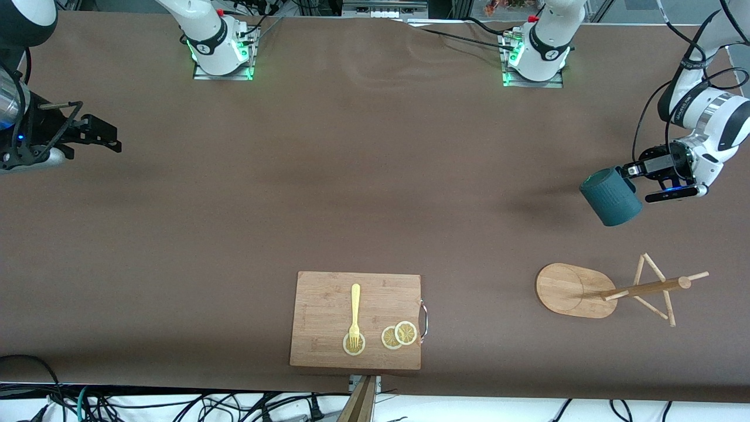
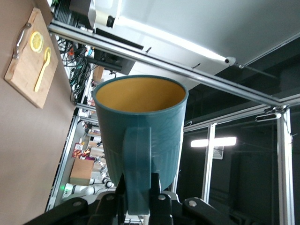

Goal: Pass cup and hang on rack
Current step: 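Carry the mug with the left gripper above the wooden rack peg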

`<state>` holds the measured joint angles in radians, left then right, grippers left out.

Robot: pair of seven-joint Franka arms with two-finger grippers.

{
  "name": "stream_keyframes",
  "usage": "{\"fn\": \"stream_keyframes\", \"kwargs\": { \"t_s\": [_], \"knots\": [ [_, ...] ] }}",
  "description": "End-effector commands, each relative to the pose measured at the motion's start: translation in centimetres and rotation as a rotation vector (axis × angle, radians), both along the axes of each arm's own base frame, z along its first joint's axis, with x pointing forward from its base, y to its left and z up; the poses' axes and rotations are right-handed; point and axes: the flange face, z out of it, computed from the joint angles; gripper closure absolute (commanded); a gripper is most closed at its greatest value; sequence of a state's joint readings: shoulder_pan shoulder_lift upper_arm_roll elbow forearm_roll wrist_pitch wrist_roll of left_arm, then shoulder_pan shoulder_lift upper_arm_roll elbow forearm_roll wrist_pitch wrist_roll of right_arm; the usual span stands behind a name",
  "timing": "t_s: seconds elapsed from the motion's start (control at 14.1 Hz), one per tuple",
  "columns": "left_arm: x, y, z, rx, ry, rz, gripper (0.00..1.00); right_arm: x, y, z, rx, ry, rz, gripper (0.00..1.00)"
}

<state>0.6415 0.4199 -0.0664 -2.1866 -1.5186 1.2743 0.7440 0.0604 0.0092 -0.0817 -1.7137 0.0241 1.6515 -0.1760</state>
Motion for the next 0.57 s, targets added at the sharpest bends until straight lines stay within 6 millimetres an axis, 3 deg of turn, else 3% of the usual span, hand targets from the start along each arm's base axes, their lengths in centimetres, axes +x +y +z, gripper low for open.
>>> {"fn": "stream_keyframes", "kwargs": {
  "t_s": [0.0, 0.5],
  "knots": [
    [1.8, 0.9, -0.4, -0.041, -0.028, 0.016, 1.0, 0.2, 0.2, 0.3, -0.002, -0.008, -0.004, 0.01],
    [4.6, 2.4, -2.2, -0.076, -0.059, 0.052, 1.0, 0.1, 0.2, 0.3, -0.002, -0.005, -0.009, 0.0]
  ]
}}
